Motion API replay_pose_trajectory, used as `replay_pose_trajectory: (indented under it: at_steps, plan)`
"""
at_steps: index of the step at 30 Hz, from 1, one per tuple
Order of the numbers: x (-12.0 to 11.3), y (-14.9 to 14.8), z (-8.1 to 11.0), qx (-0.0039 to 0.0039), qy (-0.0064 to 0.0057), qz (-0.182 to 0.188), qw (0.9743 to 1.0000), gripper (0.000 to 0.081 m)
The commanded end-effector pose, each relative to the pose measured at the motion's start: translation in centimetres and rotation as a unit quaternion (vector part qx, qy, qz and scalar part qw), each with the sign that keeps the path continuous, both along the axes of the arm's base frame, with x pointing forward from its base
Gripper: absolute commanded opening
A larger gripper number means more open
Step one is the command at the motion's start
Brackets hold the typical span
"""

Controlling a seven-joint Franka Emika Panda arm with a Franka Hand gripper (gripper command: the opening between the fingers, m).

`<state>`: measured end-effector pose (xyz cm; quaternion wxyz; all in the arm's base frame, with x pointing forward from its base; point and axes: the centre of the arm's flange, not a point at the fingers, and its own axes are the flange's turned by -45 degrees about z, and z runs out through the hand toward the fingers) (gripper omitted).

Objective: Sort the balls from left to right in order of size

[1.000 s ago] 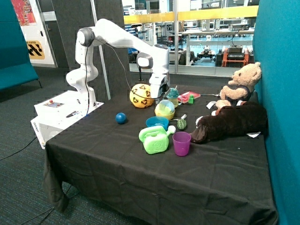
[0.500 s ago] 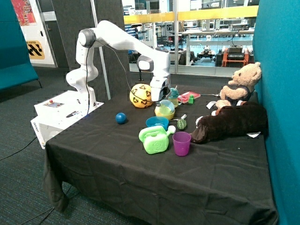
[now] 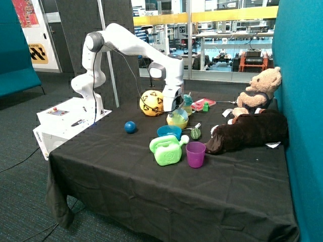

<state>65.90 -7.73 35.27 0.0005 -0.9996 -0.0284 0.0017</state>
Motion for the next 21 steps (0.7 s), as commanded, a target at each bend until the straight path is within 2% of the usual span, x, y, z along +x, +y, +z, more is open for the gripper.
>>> replay_pose_trajectory:
  at_steps: [1, 8, 11, 13, 14, 15, 16, 18, 21]
  plan:
    - [0.1, 0.8, -0.8, -0.00047, -0.0017, 0.006, 1.0, 0.0772]
    - [0.3, 1.8, -0.9, -0.00046, -0.0017, 0.013, 0.9999, 0.0765]
    - [0.4, 2.2, -1.1, -0.00046, -0.0017, 0.016, 0.9999, 0.0709]
    - [0.4, 2.3, -1.2, -0.00046, -0.0017, 0.013, 0.9999, 0.0582]
    - [0.3, 2.3, -1.3, -0.00046, -0.0017, 0.012, 0.9999, 0.0291]
    - [0.3, 2.3, -1.3, -0.00046, -0.0017, 0.012, 0.9999, 0.0145]
    - [0.2, 2.3, -1.4, -0.00046, -0.0017, 0.012, 0.9999, 0.0073]
    - [0.1, 2.3, -1.4, -0.00047, -0.0017, 0.01, 1.0, 0.0018]
    - [-0.1, 2.1, -1.4, -0.00047, -0.0017, 0.008, 1.0, 0.0002]
